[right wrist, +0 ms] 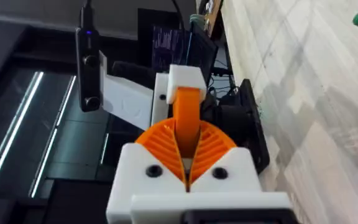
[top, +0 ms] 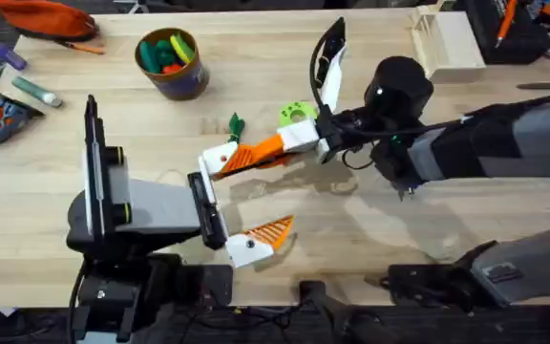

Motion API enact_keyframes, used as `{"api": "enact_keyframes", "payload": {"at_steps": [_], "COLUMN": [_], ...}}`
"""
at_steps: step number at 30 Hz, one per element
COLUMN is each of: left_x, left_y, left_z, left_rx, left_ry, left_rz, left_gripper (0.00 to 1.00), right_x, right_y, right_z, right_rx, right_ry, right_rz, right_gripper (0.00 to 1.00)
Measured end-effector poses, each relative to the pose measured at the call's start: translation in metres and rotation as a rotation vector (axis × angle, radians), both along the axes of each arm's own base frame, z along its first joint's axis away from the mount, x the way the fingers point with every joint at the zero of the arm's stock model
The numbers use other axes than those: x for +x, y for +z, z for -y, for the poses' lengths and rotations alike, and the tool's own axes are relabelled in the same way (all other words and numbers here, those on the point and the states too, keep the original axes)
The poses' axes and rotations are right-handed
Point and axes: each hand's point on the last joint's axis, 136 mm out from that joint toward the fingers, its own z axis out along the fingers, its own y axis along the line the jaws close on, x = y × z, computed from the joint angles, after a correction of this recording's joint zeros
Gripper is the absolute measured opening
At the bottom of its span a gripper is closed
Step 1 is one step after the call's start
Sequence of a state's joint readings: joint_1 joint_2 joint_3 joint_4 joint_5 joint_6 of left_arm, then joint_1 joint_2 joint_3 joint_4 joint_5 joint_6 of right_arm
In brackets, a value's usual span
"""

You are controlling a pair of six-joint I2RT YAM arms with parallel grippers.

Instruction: Pick up the gripper from the table and insert it into the empty holder that is missing its gripper. Then pick up a screw, insert it into the mounting hole, and use the screwdriver to tighten it. Finally, clean up the table by picking up the vegetable and placing it into the bucket.

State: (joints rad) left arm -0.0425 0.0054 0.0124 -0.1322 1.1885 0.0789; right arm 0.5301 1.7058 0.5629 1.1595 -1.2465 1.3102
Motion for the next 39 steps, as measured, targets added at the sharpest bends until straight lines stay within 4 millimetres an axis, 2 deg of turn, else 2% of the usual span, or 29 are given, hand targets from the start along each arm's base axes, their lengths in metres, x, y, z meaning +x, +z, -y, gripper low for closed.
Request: {"api": "enact_keyframes", "payload": {"at_steps": [39], "left_x": [0.0015], "left_y": [0.0], "left_z": [-0.0006], "left_rx": [0.001], "left_ry": [0.009], "left_rz": [0.003], "left_gripper": [0.985], "right_x": [0.0017], "right_y": [0.0033], "right_z": [-0.0062], "right_rx": [0.004], "right_ry": [0.006], "right_rz": [0.003], "right_gripper": [0.011]}}
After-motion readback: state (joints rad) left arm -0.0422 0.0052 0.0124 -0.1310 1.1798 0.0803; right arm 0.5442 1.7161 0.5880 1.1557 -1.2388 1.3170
